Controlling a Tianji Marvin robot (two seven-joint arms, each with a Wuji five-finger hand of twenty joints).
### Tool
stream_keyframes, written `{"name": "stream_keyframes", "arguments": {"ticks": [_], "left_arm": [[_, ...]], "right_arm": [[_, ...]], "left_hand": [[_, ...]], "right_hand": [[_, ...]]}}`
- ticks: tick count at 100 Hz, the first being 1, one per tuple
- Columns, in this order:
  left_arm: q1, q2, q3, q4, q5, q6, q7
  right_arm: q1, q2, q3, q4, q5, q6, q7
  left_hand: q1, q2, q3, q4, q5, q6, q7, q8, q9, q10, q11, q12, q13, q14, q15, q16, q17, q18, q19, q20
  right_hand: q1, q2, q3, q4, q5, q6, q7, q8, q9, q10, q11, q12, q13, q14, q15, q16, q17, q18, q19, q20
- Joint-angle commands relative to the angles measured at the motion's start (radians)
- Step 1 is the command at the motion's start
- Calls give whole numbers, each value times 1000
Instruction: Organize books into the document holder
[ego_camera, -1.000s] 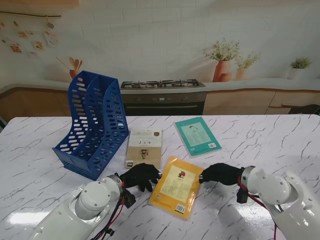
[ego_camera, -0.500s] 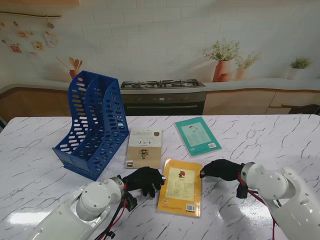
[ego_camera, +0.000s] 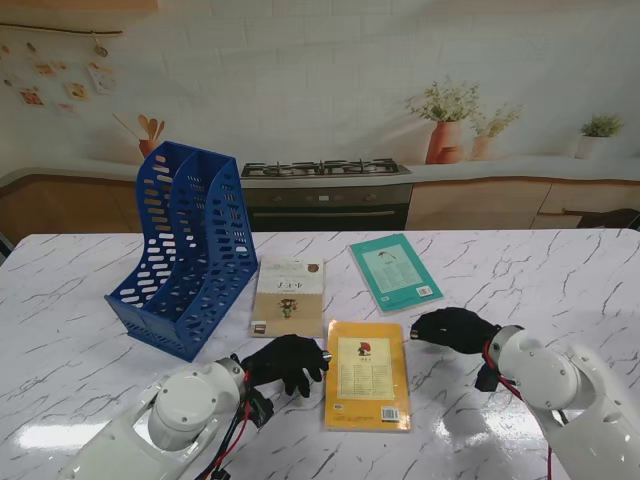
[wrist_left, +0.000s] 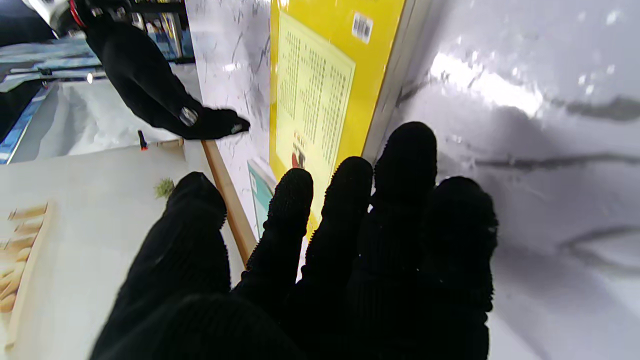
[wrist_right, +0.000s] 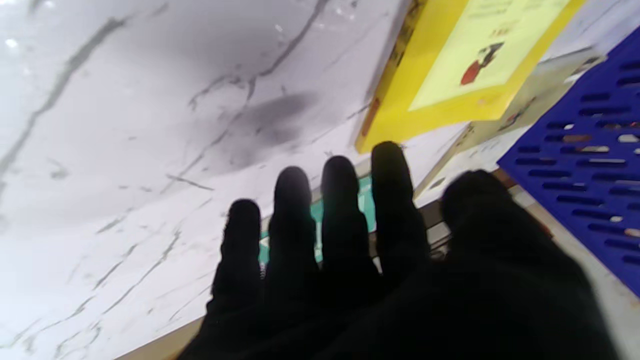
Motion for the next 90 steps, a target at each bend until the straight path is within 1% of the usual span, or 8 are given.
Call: {"name": "stream_keyframes", "arguments": {"ticks": [1, 9, 13, 24, 46, 67, 77, 90], "left_arm": [[12, -5, -11, -14, 15, -14, 3], [19, -9, -27, -20, 32, -4, 28], [19, -10, -31, -20, 38, 4, 35], [13, -13, -37, -9, 49, 19, 47], [-8, -30, -26, 17, 25, 60, 81], [-32, -52, 4, 43, -4, 112, 128], [-47, -59, 23, 55, -6, 138, 141], [-62, -64, 42, 61, -16, 179, 140]], "right_arm": [[-17, -13, -2, -31, 7, 27, 27], [-26, -15, 4, -56, -4, 65, 25], [-30, -15, 5, -68, 4, 90, 31], [-44, -18, 3, -100, -16, 152, 25], [-44, -26, -42, -128, -11, 323, 7], [-30, -33, -90, -135, 36, 465, -5], [-19, -35, -110, -138, 90, 524, -5], [-2, -33, -135, -138, 167, 580, 26]], "left_hand": [[9, 32, -35, 18, -3, -8, -29, -24, -6, -28, -5, -1, -15, 45, 20, -4, -14, 7, 54, -7], [10, 8, -35, 19, -35, -6, -100, -70, -48, -41, -31, -6, -78, 41, -25, -5, -84, 12, -1, 1], [7, -8, -33, 19, -53, -4, -138, -95, -72, -42, -43, -7, -107, 37, -49, -1, -108, 14, -26, 11], [5, -55, -17, 17, -90, 6, -205, -137, -125, -44, -49, 5, -133, -2, -44, 52, -94, -31, -54, 13], [-35, -127, 33, 8, -128, 40, -245, -157, -149, -38, -19, 48, -81, -19, -8, 142, -1, -100, -59, -62], [-63, -154, 49, 2, -144, 103, -252, -162, -127, 6, -42, -21, -60, 21, -71, 69, 83, -76, -114, -149], [-75, -159, 77, -2, -133, 123, -228, -155, -103, 12, -13, -39, -45, 24, -53, 26, 122, -84, -104, -207], [-78, -153, 82, -3, -138, 138, -231, -158, -115, 26, -24, -48, -61, 37, -63, 16, 127, -77, -120, -226]], "right_hand": [[-57, -35, 34, 20, 32, -24, -3, 60, 41, 9, 19, 36, 68, 30, 32, 54, 39, 293, 56, 73], [-111, -87, 53, 27, 6, -2, -68, 105, 110, 53, 52, 80, 172, 71, 93, 117, 155, 346, 183, 200], [-133, -117, 61, 25, 1, 59, -86, 105, 126, 83, 51, 81, 199, 93, 102, 124, 211, 363, 237, 240], [-191, -188, 107, 14, 26, 179, -108, 104, 158, 165, 93, 77, 288, 121, 156, 140, 358, 381, 350, 299], [-234, -236, 154, 3, 25, 292, -115, 114, 160, 243, 174, 39, 358, 149, 203, 113, 510, 375, 451, 245], [-234, -272, 195, 2, 15, 338, -99, 142, 150, 274, 186, 39, 367, 166, 215, 86, 563, 362, 448, 198], [-249, -265, 214, -4, 13, 368, -123, 128, 134, 311, 170, 31, 361, 188, 199, 57, 579, 365, 438, 173], [-260, -242, 196, -9, 5, 405, -164, 100, 97, 358, 143, 20, 335, 226, 161, 22, 576, 382, 410, 143]]}}
